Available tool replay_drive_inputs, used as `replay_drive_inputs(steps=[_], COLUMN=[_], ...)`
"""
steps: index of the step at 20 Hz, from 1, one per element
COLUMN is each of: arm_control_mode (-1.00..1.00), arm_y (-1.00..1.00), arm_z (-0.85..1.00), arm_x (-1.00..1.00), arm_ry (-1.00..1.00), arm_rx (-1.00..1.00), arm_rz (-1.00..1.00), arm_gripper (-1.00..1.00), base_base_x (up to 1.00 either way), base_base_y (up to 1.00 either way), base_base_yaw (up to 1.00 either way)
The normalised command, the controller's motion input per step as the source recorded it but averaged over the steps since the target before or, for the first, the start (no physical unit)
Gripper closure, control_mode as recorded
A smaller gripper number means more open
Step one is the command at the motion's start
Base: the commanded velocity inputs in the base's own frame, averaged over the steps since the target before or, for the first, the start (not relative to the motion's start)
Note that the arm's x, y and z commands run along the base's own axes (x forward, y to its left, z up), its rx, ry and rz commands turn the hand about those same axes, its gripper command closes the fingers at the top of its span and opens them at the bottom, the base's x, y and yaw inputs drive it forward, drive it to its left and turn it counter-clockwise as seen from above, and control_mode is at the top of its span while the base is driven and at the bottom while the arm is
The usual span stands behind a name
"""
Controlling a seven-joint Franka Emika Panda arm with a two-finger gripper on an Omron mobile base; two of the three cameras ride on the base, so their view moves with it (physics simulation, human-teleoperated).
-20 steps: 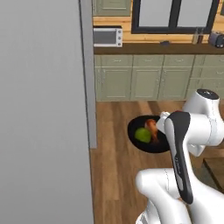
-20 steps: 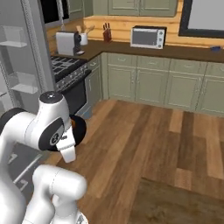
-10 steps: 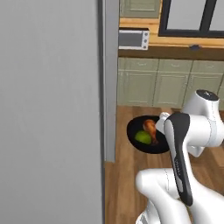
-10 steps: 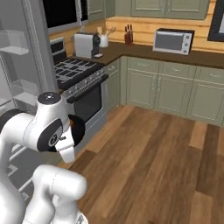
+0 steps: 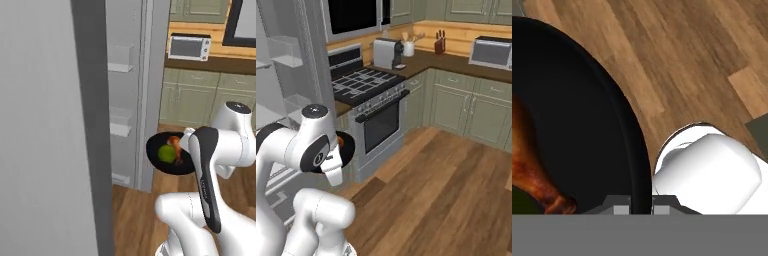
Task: Pick the chicken drumstick and lime from their plates and place them in the bowl. Then put the bowl in the fridge.
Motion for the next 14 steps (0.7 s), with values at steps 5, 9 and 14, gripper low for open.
replay_drive_inputs(steps=[5, 9, 14], arm_control_mode=[1.00, 1.00, 1.00], arm_y=[0.00, 0.00, 0.00], arm_z=[0.00, 0.00, 0.00], arm_x=[0.00, 0.00, 0.00], arm_ry=[0.00, 0.00, 0.00], arm_rx=[0.00, 0.00, 0.00], arm_rz=[0.00, 0.00, 0.00], arm_gripper=[1.00, 1.00, 1.00], base_base_x=[0.06, 0.00, 0.00], base_base_y=[0.01, 0.01, 0.00], base_base_yaw=[0.70, 0.70, 0.72])
